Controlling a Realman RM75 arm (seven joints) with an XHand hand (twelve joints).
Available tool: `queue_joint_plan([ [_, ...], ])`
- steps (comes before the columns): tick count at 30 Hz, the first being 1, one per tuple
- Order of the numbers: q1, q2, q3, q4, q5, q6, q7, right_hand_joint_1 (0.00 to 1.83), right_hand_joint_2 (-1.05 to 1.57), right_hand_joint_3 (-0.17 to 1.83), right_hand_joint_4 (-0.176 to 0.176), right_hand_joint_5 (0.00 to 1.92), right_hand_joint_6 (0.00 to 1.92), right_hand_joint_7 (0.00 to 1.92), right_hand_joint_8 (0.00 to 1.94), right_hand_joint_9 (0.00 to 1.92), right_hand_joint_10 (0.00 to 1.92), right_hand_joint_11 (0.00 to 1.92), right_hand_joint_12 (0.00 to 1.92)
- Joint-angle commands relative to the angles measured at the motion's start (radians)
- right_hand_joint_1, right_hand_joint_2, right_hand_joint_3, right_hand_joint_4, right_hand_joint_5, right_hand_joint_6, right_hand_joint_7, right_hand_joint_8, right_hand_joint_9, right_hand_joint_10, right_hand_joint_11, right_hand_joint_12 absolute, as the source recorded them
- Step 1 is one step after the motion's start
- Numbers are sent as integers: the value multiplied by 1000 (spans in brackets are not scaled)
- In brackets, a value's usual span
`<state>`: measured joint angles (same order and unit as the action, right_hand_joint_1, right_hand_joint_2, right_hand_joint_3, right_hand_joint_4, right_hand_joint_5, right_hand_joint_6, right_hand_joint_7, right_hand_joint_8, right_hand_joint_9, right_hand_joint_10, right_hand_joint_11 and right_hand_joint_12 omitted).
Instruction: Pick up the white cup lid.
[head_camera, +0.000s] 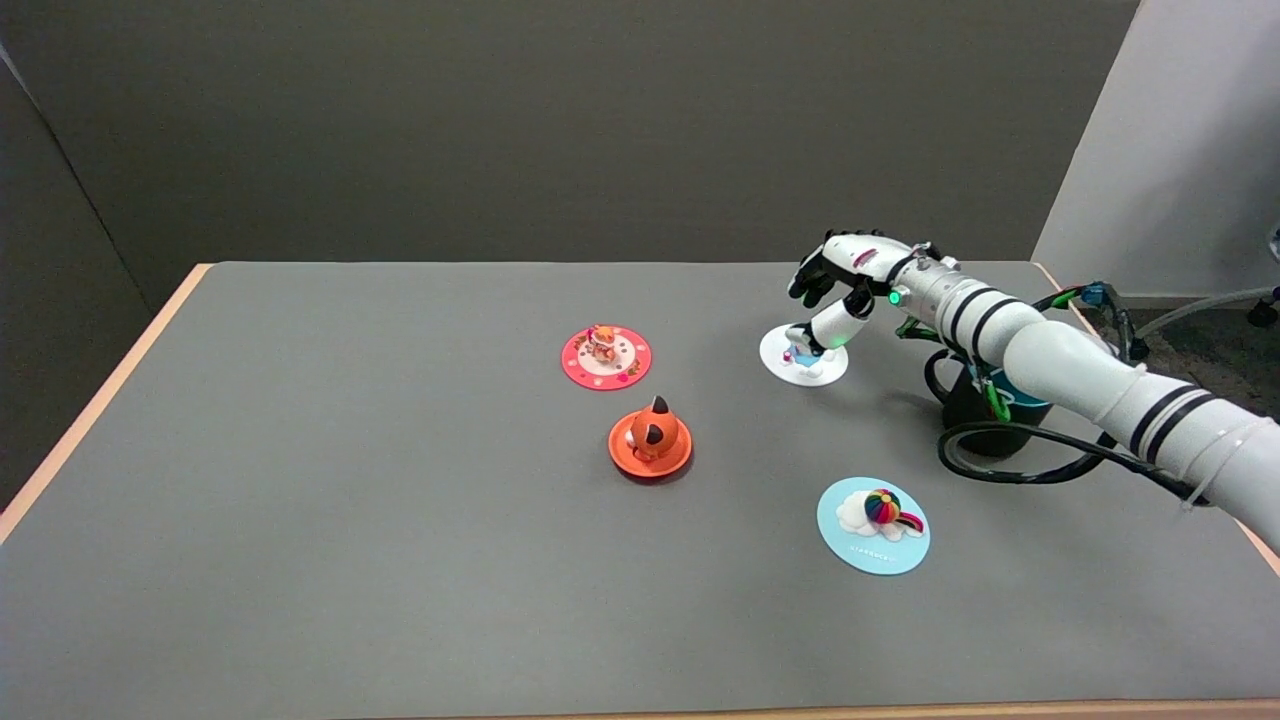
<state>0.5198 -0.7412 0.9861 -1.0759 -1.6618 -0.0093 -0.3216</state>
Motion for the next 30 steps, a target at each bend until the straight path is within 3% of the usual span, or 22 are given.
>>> queue_joint_plan([
  [1, 84, -9, -101, 51, -3, -39, -147, 807, 509, 824, -176, 691, 189, 854, 285, 704, 247, 456, 341],
  [30, 67, 27, -124, 55, -1, -63, -173, 798, 589, 729, -176, 725, 253, 837, 338, 683, 263, 471, 276],
])
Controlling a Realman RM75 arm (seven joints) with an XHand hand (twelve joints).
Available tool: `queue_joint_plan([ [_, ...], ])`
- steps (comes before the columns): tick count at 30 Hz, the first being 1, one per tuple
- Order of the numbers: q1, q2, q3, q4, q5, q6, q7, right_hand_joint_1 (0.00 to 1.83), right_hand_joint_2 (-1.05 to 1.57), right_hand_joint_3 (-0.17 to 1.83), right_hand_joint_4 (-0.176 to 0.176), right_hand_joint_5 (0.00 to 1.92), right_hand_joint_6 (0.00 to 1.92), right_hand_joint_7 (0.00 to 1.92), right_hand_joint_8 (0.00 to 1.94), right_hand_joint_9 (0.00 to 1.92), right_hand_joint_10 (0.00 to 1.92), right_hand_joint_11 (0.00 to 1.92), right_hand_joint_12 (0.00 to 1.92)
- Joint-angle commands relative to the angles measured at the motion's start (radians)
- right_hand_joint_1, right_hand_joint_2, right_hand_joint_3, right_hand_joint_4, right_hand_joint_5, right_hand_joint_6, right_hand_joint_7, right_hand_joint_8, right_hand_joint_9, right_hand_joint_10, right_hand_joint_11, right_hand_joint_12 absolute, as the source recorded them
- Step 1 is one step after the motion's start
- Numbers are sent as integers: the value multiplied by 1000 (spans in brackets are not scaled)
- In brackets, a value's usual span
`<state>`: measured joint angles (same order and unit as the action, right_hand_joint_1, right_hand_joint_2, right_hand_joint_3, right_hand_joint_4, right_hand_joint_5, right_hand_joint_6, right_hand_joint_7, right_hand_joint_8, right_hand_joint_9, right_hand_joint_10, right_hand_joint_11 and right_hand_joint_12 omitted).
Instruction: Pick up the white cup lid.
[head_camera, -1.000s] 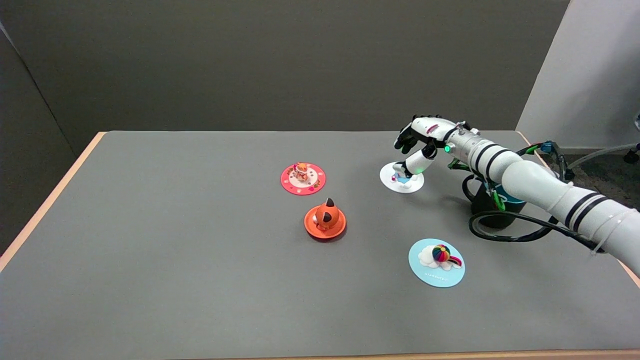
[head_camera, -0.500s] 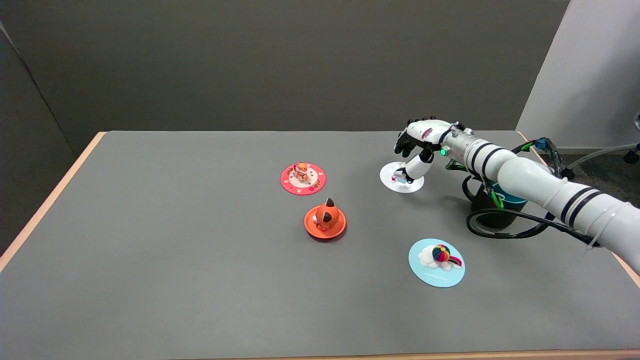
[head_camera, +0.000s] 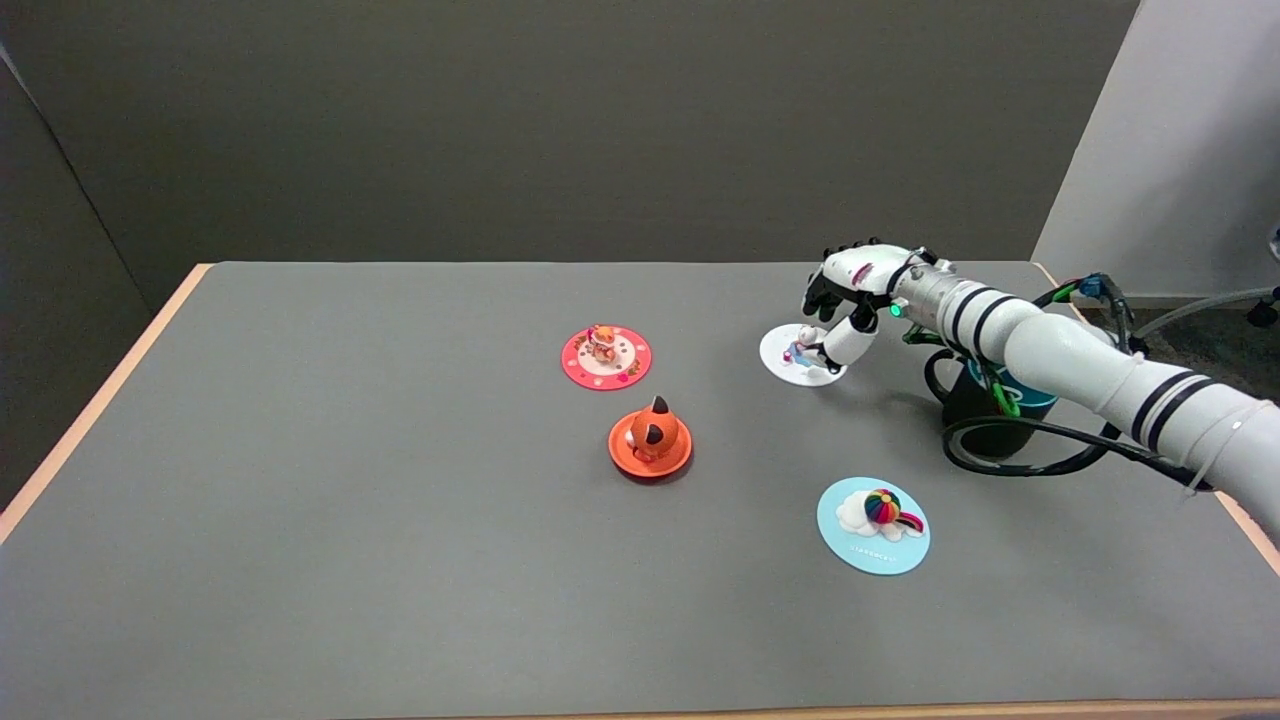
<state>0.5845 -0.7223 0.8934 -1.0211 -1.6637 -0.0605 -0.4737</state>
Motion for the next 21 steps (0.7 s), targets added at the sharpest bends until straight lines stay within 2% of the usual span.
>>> queue_joint_plan([
  [1, 3, 8, -32, -2, 1, -12, -21, 799, 594, 727, -176, 732, 258, 838, 346, 683, 265, 471, 276],
  [2, 2, 8, -32, -3, 1, -12, -21, 791, 604, 737, -176, 749, 272, 838, 378, 680, 271, 467, 284],
  [3, 1, 8, -32, -4, 1, -13, -21, 718, 581, 850, -176, 758, 284, 820, 429, 672, 284, 436, 347],
  [4, 1, 8, -32, -7, 1, -13, -21, 725, 601, 838, -176, 765, 294, 816, 440, 671, 291, 442, 337],
  [5, 1, 8, -32, -8, 1, -13, -21, 811, 630, 706, -176, 778, 305, 837, 418, 672, 291, 473, 277],
  [6, 1, 8, -32, -10, 1, -13, -21, 822, 641, 690, -176, 786, 314, 838, 430, 669, 297, 479, 273],
  [21, 10, 3, -46, -41, 1, -6, -23, 858, 653, 729, -163, 842, 345, 822, 542, 661, 371, 499, 273],
])
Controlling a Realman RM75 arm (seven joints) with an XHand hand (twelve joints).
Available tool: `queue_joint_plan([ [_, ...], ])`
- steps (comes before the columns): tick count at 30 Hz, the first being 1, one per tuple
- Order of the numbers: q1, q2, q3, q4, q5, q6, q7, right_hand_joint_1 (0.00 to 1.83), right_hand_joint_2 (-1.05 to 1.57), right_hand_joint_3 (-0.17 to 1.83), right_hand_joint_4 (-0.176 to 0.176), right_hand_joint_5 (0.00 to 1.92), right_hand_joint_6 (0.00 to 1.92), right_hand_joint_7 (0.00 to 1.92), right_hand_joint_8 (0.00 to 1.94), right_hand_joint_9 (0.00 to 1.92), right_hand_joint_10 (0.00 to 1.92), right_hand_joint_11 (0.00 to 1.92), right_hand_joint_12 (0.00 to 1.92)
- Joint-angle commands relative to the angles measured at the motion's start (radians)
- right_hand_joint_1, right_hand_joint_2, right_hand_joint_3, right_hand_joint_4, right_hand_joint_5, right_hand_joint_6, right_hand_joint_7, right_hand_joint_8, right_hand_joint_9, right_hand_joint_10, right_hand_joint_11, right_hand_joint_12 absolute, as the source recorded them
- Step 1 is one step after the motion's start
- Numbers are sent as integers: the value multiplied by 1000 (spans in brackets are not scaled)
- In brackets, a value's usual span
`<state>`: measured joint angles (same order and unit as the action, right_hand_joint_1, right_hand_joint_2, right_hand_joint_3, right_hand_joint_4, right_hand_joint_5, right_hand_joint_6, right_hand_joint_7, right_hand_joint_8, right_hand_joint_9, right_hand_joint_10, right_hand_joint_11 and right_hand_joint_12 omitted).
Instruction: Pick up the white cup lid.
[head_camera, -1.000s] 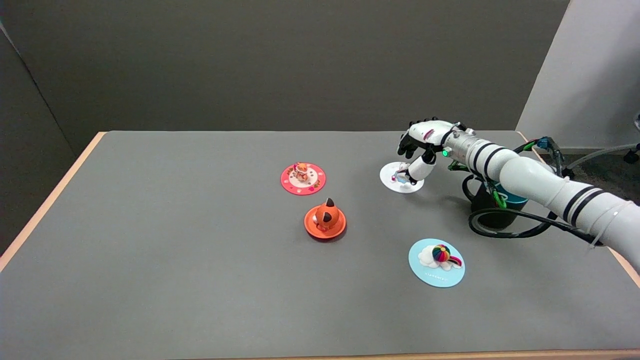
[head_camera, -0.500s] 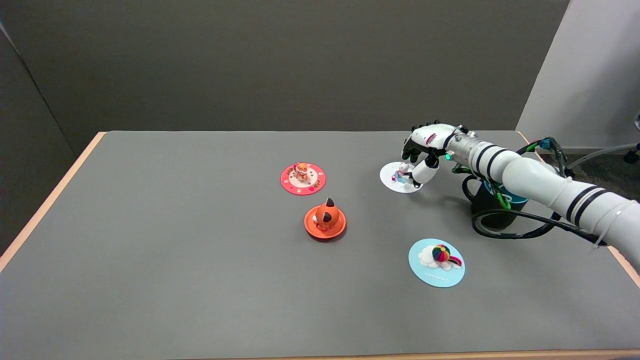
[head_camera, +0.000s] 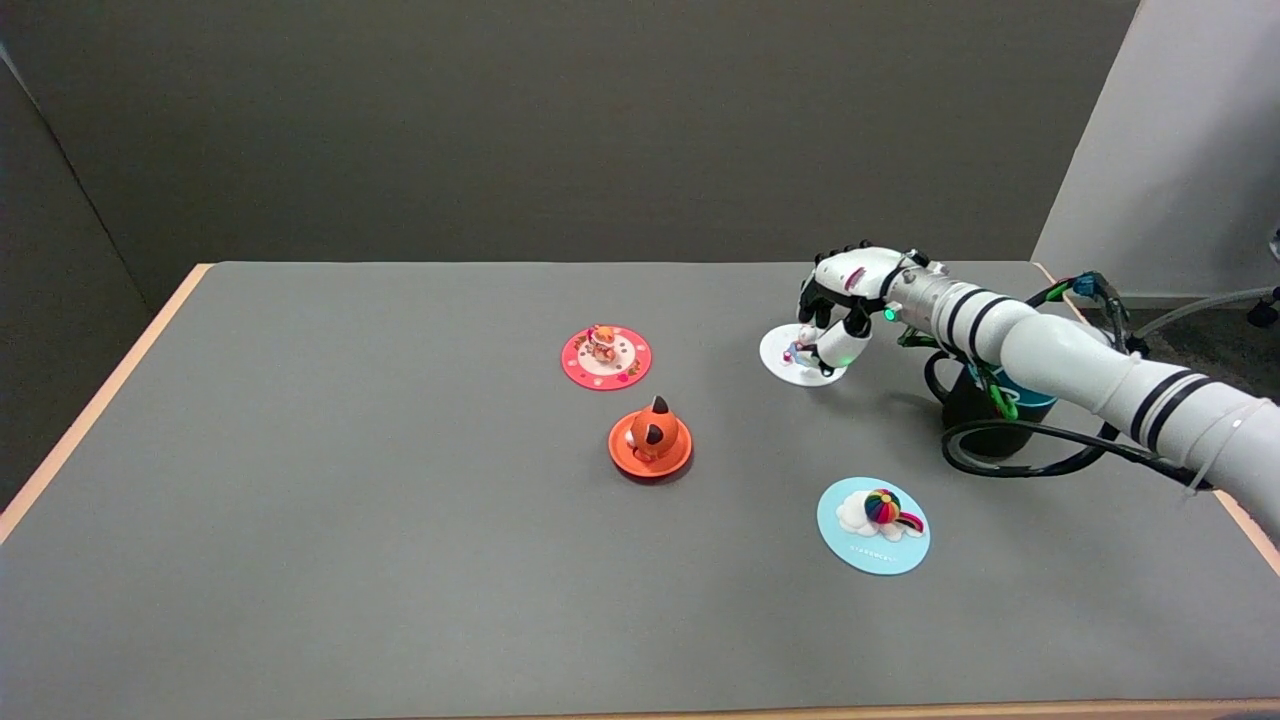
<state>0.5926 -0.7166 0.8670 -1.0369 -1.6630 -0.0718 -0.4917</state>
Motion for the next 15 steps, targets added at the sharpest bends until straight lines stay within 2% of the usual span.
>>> queue_joint_plan([
  [1, 1, -3, -19, -25, 0, 5, -5, 862, 658, 724, -162, 845, 348, 820, 552, 659, 388, 501, 272],
  [9, -19, -3, -19, -22, 1, 18, -5, 892, 704, 690, -103, 868, 405, 765, 723, 641, 531, 516, 258],
  [15, -37, -2, -13, -18, 34, 44, -5, 902, 727, 685, -76, 868, 433, 751, 761, 632, 595, 530, 259],
])
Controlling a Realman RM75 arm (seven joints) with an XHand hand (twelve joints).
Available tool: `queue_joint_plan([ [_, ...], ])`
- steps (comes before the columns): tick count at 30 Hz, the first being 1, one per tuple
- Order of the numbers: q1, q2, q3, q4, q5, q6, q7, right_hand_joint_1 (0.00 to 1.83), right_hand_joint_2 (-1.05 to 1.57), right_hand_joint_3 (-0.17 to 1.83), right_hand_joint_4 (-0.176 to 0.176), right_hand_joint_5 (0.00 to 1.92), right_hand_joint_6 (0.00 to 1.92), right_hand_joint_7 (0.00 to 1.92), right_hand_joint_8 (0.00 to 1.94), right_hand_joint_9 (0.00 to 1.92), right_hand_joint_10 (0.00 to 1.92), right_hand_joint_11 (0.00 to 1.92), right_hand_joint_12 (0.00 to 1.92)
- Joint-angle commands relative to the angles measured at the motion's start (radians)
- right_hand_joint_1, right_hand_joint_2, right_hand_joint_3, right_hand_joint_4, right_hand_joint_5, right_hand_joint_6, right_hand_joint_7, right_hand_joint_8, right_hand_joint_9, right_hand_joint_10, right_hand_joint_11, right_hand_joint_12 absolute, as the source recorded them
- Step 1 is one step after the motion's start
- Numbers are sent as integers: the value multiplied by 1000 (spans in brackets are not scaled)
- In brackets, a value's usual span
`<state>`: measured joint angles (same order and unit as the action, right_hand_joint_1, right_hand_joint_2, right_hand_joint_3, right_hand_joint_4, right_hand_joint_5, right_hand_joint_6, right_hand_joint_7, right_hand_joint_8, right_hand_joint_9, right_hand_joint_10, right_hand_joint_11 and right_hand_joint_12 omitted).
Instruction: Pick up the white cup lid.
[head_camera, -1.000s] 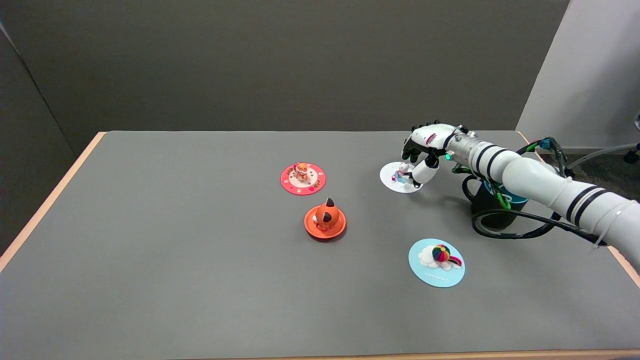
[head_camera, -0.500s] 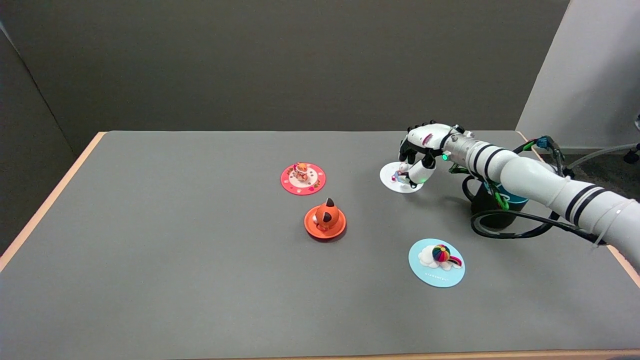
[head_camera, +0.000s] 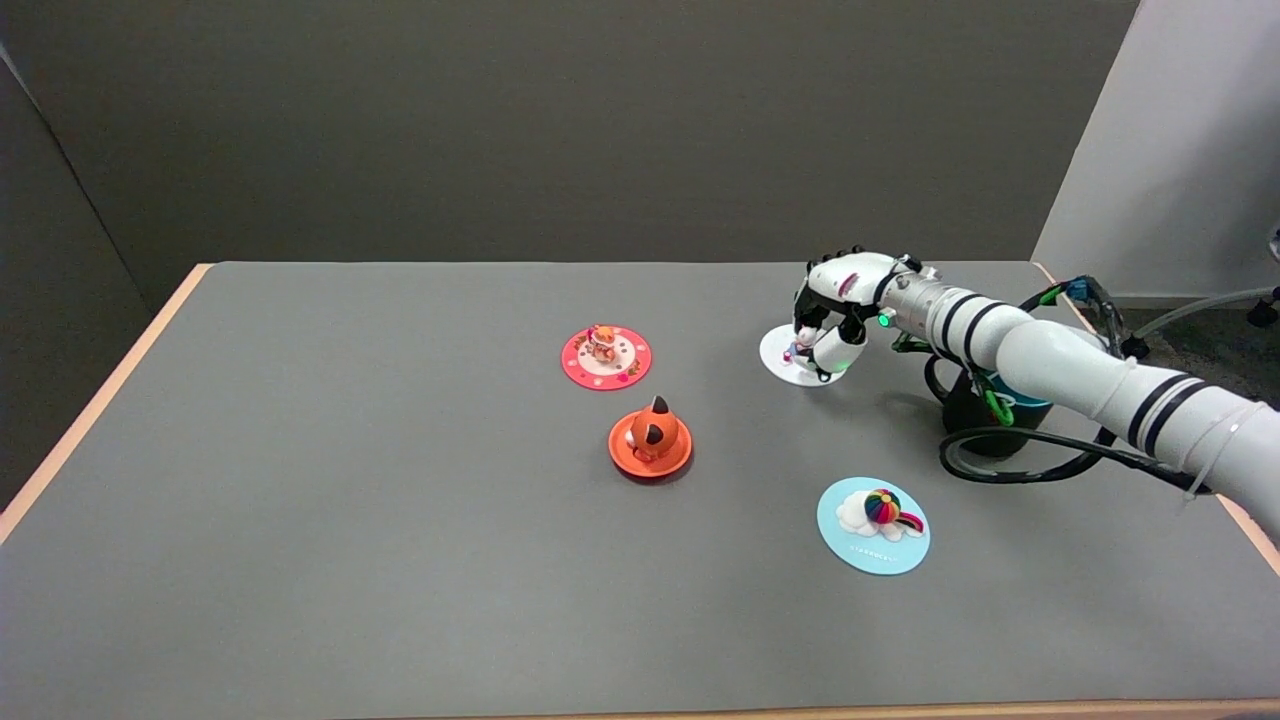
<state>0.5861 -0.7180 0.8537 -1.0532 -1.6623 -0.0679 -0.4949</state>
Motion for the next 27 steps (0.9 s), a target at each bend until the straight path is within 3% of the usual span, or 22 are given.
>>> queue_joint_plan([
  [1, -33, 0, 2, -2, 36, 41, -2, 903, 735, 683, -71, 865, 437, 747, 774, 629, 612, 532, 259],
  [3, -34, 1, 2, -2, 36, 41, -2, 907, 746, 681, -66, 861, 441, 742, 795, 627, 630, 533, 260],
  [4, -34, 1, 2, -1, 36, 42, -2, 991, 955, 392, -41, 849, 899, 738, 822, 619, 670, 514, 307],
  [5, -34, 1, 2, -1, 36, 43, -2, 1046, 1095, 197, -24, 840, 1208, 736, 839, 612, 703, 503, 340],
  [15, -31, 1, 6, -2, 36, 46, -2, 1015, 1118, 195, 8, 799, 1271, 666, 989, 569, 882, 523, 374],
  [21, -30, 1, 9, -5, 36, 45, -2, 1011, 1122, 195, 10, 792, 1281, 659, 1025, 558, 921, 525, 393],
  [22, -30, 1, 11, -7, 36, 43, -2, 1051, 1135, 186, 2, 792, 1256, 670, 1170, 553, 938, 529, 394],
  [23, -30, 1, 17, -10, 36, 42, -2, 1154, 1168, 163, -22, 791, 1191, 700, 1534, 546, 972, 536, 394],
  [27, -30, 5, 51, -36, 36, 21, -42, 1153, 1175, 157, -26, 777, 1206, 700, 1549, 554, 1002, 518, 464],
])
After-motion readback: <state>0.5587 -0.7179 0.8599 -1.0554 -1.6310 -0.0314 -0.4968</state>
